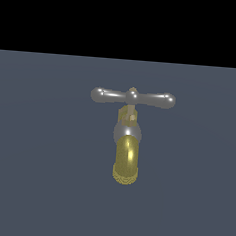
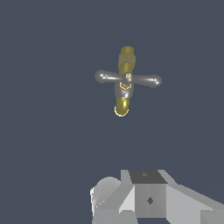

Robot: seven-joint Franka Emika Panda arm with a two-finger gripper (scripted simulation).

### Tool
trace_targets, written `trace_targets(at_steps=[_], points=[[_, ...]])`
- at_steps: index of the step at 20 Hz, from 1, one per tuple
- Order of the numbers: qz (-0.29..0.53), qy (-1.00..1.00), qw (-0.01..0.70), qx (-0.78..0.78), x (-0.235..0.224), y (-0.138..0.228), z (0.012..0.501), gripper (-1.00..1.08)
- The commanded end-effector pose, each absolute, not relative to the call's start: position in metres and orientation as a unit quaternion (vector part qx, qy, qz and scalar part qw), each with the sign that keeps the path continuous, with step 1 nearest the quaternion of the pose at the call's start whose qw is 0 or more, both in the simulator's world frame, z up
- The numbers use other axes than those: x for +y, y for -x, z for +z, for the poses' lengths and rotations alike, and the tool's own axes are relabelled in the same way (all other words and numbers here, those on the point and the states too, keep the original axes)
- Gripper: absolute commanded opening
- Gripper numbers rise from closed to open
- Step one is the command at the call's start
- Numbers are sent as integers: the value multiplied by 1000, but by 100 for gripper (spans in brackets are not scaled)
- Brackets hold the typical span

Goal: Turn on the faucet by rotating a designated handle.

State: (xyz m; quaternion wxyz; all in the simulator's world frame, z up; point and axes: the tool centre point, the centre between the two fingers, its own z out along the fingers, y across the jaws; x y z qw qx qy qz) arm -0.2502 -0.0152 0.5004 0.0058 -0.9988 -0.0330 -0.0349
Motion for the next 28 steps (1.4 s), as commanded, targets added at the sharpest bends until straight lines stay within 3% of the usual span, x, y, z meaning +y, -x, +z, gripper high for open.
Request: trace_targets(at_steps=[1, 28], points=[[-34, 998, 6, -49, -19, 250, 494, -100], [-20, 936, 4, -351, -83, 219, 363, -100]])
